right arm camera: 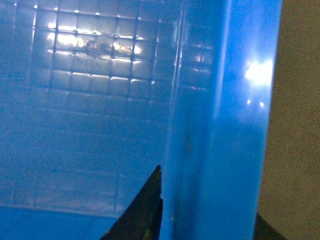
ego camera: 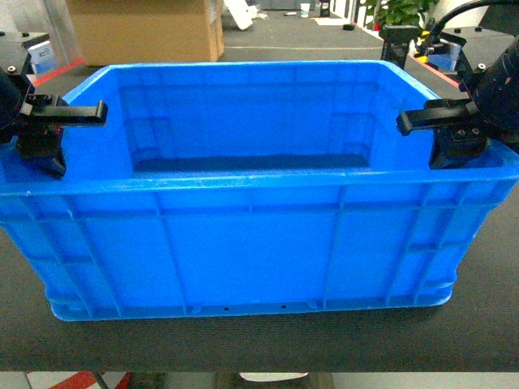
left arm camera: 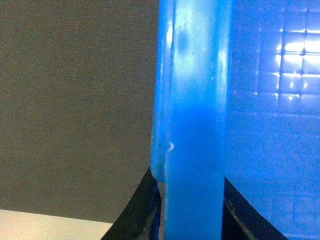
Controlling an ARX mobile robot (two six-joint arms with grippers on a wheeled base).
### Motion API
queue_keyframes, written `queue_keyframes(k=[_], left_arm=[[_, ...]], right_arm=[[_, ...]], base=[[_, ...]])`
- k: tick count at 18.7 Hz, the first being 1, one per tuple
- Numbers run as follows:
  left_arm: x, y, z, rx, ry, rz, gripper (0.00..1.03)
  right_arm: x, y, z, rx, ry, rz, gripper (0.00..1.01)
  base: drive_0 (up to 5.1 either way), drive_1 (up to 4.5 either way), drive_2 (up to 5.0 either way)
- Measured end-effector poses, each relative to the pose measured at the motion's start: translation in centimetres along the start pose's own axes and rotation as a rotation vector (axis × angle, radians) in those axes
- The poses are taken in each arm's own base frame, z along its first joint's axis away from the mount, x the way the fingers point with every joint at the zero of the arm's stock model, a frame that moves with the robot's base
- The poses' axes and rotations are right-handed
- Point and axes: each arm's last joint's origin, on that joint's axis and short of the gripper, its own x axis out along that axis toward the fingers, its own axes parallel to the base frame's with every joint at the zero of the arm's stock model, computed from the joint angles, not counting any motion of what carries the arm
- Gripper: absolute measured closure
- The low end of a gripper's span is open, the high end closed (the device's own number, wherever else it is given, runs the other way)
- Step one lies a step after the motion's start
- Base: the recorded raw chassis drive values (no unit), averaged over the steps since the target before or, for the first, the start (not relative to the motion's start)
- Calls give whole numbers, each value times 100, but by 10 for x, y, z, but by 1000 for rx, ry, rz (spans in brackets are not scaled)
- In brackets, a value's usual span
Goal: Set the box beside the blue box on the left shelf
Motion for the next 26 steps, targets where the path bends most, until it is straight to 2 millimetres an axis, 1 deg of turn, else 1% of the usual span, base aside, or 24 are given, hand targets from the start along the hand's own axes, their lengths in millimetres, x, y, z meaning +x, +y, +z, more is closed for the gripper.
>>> queue_keyframes(k=[1, 2, 3, 13, 21, 24, 26], left_arm=[[0, 0, 0, -1, -5, -11, 89], [0, 0, 0, -2, -6, -21, 90], [0, 2, -1, -11, -2, -39, 92], [-6, 2, -1, -9, -37, -43, 93], [-6, 4, -3, -8, -41, -42, 93], [-12, 4, 2, -6, -48, -51, 93], [-25, 4, 12, -9, -96, -57, 93]], right_arm=[[0, 0, 0, -2, -3, -3, 84], [0, 0, 1, 26, -7, 8, 89], [0, -2, 1, 53, -13, 23, 92], [-1, -2, 0, 87, -29, 14, 93], [-3, -3, -1, 86, -39, 11, 93], [-17, -6, 4, 81, -52, 3, 94], [-29, -7, 12, 83, -93, 0, 94]], base=[[0, 0, 0], [0, 0, 0], [0, 0, 0], [0, 0, 0], [0, 0, 0], [0, 0, 0], [0, 0, 0]])
